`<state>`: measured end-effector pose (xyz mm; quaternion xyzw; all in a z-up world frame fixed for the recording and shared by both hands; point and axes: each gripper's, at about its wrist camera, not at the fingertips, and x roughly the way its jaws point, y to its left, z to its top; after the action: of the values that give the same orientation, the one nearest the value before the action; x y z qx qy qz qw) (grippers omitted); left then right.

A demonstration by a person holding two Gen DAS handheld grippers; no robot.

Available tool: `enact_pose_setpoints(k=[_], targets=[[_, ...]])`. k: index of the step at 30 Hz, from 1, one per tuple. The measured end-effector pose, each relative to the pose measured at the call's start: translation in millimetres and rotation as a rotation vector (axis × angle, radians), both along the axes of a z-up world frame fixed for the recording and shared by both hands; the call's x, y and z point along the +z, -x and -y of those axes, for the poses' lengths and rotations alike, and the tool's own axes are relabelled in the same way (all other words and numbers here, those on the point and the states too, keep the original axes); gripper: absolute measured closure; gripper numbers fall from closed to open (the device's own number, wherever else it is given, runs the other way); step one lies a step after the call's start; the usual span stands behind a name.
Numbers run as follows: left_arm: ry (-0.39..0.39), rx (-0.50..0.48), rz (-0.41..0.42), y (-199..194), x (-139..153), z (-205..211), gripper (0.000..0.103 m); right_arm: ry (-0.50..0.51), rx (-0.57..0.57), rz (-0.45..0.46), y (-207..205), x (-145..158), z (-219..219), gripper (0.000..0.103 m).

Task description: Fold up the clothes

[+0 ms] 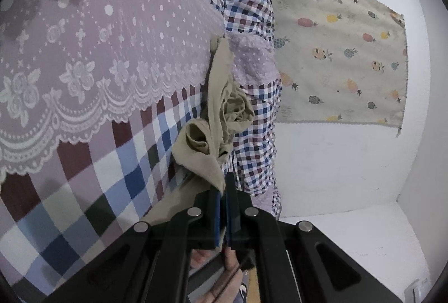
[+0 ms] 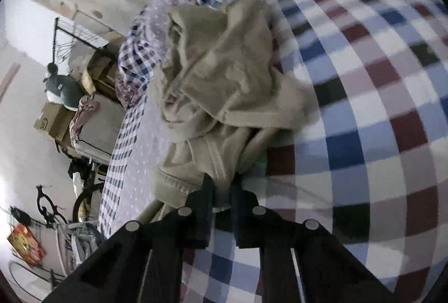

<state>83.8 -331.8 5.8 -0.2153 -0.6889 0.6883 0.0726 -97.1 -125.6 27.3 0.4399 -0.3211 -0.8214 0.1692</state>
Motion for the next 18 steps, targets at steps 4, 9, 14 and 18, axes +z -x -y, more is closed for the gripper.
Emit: enact_pose_setpoints(k=[4,9,14,18], targets=[[0.005,0.041,0.013,-5.3,-1.5,10.8,0.102,-0.025,-0.020,-0.110,-15.9,34.0,-19.0,0.096],[0.022,0.110,0.011,-16.0,1.8,29.8,0.102,-0.028,-0.134,-0.197,-51.1,78.2,-82.7,0.096],[0.085,0.184,0.001,-28.2,13.0,47.7,0.102,-0.043,-0.256,-0.242,-92.9,113.3,-157.7,0.097],[0.135,0.235,-0.033,-36.7,23.9,54.3,0.102,-0.089,-0.328,-0.231,-131.4,121.5,-217.9,0.097]])
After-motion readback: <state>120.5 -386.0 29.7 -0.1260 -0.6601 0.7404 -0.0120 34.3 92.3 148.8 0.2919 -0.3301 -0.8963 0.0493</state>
